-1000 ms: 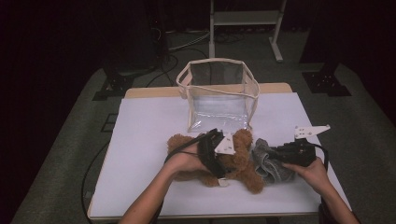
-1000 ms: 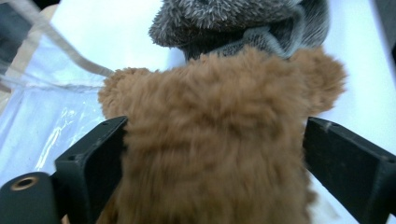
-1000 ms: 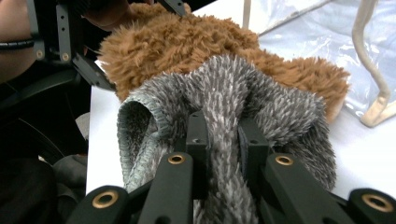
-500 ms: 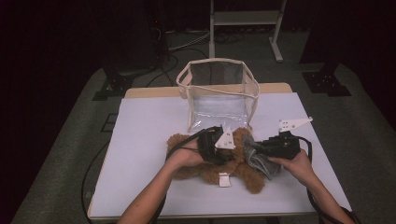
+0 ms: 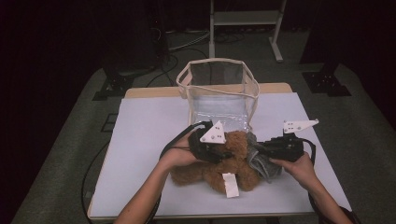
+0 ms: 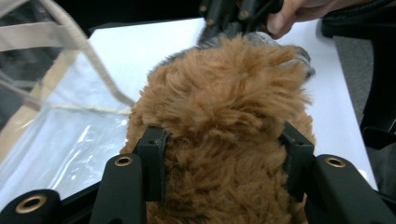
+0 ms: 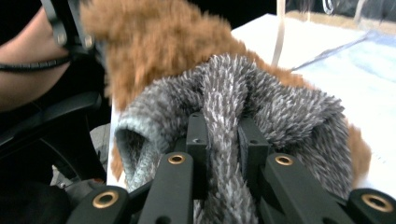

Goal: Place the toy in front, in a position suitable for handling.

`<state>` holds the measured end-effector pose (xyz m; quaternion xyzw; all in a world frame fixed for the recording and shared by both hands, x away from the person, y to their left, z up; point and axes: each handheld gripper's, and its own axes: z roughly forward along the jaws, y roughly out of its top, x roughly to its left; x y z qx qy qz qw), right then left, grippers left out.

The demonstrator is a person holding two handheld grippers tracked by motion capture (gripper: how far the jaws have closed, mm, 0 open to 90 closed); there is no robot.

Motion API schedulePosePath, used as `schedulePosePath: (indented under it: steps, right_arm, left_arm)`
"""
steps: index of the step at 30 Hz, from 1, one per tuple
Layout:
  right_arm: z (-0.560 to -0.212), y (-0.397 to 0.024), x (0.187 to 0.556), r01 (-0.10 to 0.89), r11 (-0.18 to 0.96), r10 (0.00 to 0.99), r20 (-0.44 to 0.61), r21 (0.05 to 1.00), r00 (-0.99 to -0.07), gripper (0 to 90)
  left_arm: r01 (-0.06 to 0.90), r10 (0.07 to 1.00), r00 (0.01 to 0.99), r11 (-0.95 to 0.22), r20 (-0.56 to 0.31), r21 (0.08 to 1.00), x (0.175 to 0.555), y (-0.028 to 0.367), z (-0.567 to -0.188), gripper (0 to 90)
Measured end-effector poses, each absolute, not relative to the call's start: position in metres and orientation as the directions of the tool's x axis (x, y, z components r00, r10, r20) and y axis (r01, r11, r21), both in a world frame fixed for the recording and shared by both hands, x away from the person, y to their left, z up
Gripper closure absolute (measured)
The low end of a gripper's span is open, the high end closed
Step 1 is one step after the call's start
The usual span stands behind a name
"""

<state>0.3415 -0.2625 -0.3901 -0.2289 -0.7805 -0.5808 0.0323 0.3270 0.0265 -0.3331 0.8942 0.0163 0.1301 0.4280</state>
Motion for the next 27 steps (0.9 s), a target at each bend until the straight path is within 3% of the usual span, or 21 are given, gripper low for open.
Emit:
schedulePosePath:
  steps: [3, 7, 10, 12, 16, 18, 22, 27]
  right_arm:
    - [-0.391, -0.261, 0.344, 0.395, 0.24, 0.336, 0.306, 0.887, -0.891, 77.6]
    - [-0.406, -0.262, 0.348, 0.442, 0.233, 0.322, 0.36, 0.866, -0.876, 77.6]
    - [-0.405, -0.26, 0.348, 0.435, 0.233, 0.32, 0.354, 0.87, -0.879, 77.6]
    - [-0.401, -0.257, 0.349, 0.428, 0.24, 0.318, 0.346, 0.871, -0.883, 77.8]
    - [-0.397, -0.252, 0.347, 0.404, 0.244, 0.335, 0.314, 0.882, -0.888, 77.8]
    - [-0.399, -0.257, 0.347, 0.424, 0.199, 0.324, 0.349, 0.883, -0.879, 77.9]
    - [-0.396, -0.265, 0.345, 0.419, 0.182, 0.314, 0.351, 0.889, -0.882, 77.9]
    - [-0.364, -0.279, 0.342, 0.373, 0.16, 0.322, 0.309, 0.914, -0.895, 78.0]
  left_arm:
    - [-0.078, 0.128, 0.967, -0.672, 0.219, 0.737, 0.331, 0.02, -0.337, 44.9]
    - [-0.089, 0.097, 0.969, -0.723, 0.228, 0.685, 0.326, 0.014, -0.34, 20.1]
    - [-0.125, 0.085, 0.954, -0.758, 0.287, 0.64, 0.32, 0.009, -0.343, 7.1]
    - [-0.138, 0.091, 0.942, -0.771, 0.322, 0.622, 0.318, 0.004, -0.349, 9.3]
    - [-0.143, 0.125, 0.929, -0.747, 0.348, 0.65, 0.318, 0.01, -0.345, 38.1]
    - [-0.125, 0.147, 0.937, -0.71, 0.319, 0.694, 0.32, 0.017, -0.34, 44.8]
    - [-0.125, 0.142, 0.944, -0.68, 0.297, 0.722, 0.32, 0.017, -0.334, 46.4]
    - [-0.11, 0.172, 0.953, -0.572, 0.25, 0.813, 0.322, 0.009, -0.318, 46.3]
